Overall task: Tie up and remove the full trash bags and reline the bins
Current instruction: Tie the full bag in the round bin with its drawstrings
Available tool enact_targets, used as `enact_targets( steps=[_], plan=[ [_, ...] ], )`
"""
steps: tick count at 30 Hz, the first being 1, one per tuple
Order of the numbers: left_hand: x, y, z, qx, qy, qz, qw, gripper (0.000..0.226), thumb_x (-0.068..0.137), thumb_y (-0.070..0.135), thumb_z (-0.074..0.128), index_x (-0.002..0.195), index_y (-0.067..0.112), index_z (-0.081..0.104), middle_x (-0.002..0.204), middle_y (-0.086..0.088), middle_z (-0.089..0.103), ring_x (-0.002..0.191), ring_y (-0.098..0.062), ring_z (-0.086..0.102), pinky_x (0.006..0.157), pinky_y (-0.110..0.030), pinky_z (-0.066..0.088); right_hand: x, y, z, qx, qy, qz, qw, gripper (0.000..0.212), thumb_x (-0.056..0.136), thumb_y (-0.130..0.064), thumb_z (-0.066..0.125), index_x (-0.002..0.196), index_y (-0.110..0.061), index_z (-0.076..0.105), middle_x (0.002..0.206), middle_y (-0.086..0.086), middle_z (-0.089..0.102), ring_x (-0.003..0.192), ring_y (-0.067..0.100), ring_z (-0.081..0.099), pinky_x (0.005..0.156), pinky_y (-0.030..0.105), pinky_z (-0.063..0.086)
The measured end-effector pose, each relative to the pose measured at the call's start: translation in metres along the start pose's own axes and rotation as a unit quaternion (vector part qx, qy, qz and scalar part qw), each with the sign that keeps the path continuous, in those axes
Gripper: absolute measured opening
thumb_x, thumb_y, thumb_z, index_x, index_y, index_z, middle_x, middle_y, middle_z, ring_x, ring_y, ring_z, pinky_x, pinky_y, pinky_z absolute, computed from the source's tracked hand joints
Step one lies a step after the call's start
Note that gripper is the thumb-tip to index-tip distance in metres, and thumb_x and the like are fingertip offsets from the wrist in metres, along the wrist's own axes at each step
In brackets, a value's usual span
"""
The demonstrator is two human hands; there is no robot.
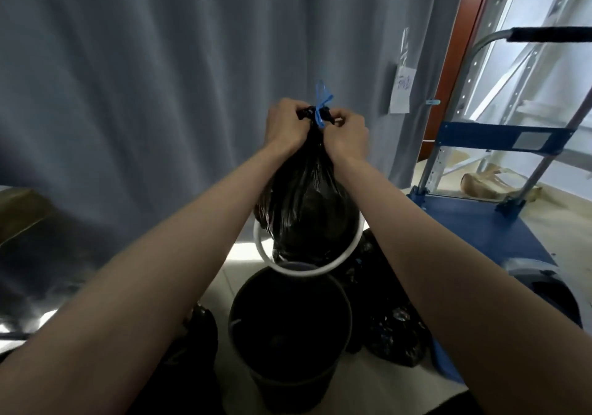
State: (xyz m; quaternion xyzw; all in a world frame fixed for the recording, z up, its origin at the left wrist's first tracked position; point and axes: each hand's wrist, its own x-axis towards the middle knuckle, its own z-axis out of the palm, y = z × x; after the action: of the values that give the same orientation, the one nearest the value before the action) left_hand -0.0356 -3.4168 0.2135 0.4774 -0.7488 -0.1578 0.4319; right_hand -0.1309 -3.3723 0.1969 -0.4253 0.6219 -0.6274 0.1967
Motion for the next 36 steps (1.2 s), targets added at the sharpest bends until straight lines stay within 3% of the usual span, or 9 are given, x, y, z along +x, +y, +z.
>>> enact_targets(
  steps=[4, 9, 15, 18, 22, 25, 28, 32, 36],
  plan=[
    [0.033, -0.006, 0.046, 0.009, -0.021, -0.008, 1.000, 0.021, 0.088, 0.003, 0.057, 0.082, 0.008, 0.076, 0.062, 0.002, 0.059, 0.056, -0.007, 0.052, 0.047, -0.010, 0.030, 0.049, 0.033, 0.000, -0.013, 0.013, 0.038, 0.999, 0.022, 0.087, -0.008, 0.058, 0.096, -0.021, 0.073, 0.095, 0.001, 0.073, 0.092, 0.022, 0.068, 0.090, 0.040, 0.055],
    [0.074, -0.027, 0.123, -0.032, -0.049, -0.048, 0.997, 0.020, 0.090, 0.004, 0.057, 0.099, 0.005, 0.075, 0.099, -0.012, 0.074, 0.094, -0.025, 0.067, 0.069, -0.024, 0.045, 0.102, 0.084, -0.005, 0.001, 0.034, 0.063, 0.997, 0.022, 0.089, -0.004, 0.056, 0.095, -0.017, 0.072, 0.085, -0.004, 0.067, 0.088, 0.018, 0.065, 0.087, 0.034, 0.055],
    [0.107, -0.058, 0.192, -0.077, -0.055, -0.024, 0.995, 0.018, 0.087, 0.004, 0.061, 0.083, 0.016, 0.073, 0.080, 0.003, 0.070, 0.080, -0.018, 0.067, 0.066, -0.021, 0.046, 0.143, 0.138, -0.009, 0.002, 0.062, 0.017, 0.998, 0.023, 0.093, -0.001, 0.053, 0.103, -0.013, 0.070, 0.091, -0.004, 0.067, 0.081, 0.006, 0.060, 0.079, 0.019, 0.049],
    [0.103, -0.086, 0.215, -0.061, -0.061, -0.016, 0.996, 0.019, 0.085, 0.003, 0.061, 0.086, 0.018, 0.074, 0.088, 0.000, 0.070, 0.080, -0.014, 0.064, 0.074, -0.024, 0.051, 0.143, 0.168, -0.002, -0.013, 0.053, 0.012, 0.998, 0.019, 0.092, 0.000, 0.055, 0.100, -0.011, 0.068, 0.088, -0.005, 0.064, 0.073, -0.001, 0.055, 0.069, 0.004, 0.041],
    [0.076, -0.141, 0.247, -0.016, -0.139, -0.041, 0.989, 0.018, 0.083, 0.004, 0.063, 0.090, 0.016, 0.074, 0.093, -0.010, 0.071, 0.088, -0.026, 0.067, 0.076, -0.029, 0.051, 0.126, 0.228, 0.009, -0.055, 0.005, 0.045, 0.997, 0.017, 0.087, 0.002, 0.059, 0.098, -0.005, 0.069, 0.082, -0.002, 0.062, 0.078, 0.012, 0.056, 0.068, 0.016, 0.042],
    [0.062, -0.163, 0.260, -0.003, -0.161, -0.049, 0.986, 0.016, 0.083, 0.005, 0.064, 0.091, 0.015, 0.074, 0.096, -0.012, 0.070, 0.090, -0.028, 0.066, 0.081, -0.034, 0.052, 0.119, 0.252, 0.012, -0.069, -0.030, 0.069, 0.995, 0.013, 0.088, 0.002, 0.060, 0.097, -0.002, 0.068, 0.078, 0.001, 0.060, 0.069, 0.010, 0.051, 0.054, 0.009, 0.037],
    [0.061, -0.163, 0.260, 0.008, -0.175, -0.043, 0.984, 0.013, 0.084, 0.007, 0.064, 0.090, 0.014, 0.073, 0.095, -0.011, 0.066, 0.086, -0.024, 0.063, 0.074, -0.027, 0.047, 0.124, 0.257, 0.013, -0.078, -0.031, 0.090, 0.992, 0.014, 0.090, 0.001, 0.057, 0.098, -0.003, 0.068, 0.080, 0.002, 0.059, 0.072, 0.013, 0.052, 0.053, 0.014, 0.036],
    [0.041, -0.174, 0.258, 0.098, -0.238, -0.017, 0.966, 0.010, 0.082, 0.006, 0.058, 0.079, 0.005, 0.068, 0.079, -0.015, 0.066, 0.079, -0.029, 0.063, 0.063, -0.025, 0.034, 0.114, 0.280, 0.015, -0.170, -0.093, 0.134, 0.972, 0.018, 0.093, -0.006, 0.054, 0.101, -0.003, 0.070, 0.093, 0.011, 0.065, 0.092, 0.025, 0.062, 0.072, 0.026, 0.041],
    [0.014, -0.202, 0.262, 0.140, -0.302, 0.002, 0.943, 0.009, 0.078, 0.003, 0.060, 0.079, 0.004, 0.069, 0.084, -0.019, 0.067, 0.082, -0.032, 0.063, 0.062, -0.027, 0.034, 0.096, 0.302, 0.013, -0.274, -0.175, 0.136, 0.936, 0.027, 0.094, -0.014, 0.058, 0.110, 0.002, 0.071, 0.114, 0.018, 0.069, 0.108, 0.033, 0.062, 0.091, 0.034, 0.043]
  ],
)
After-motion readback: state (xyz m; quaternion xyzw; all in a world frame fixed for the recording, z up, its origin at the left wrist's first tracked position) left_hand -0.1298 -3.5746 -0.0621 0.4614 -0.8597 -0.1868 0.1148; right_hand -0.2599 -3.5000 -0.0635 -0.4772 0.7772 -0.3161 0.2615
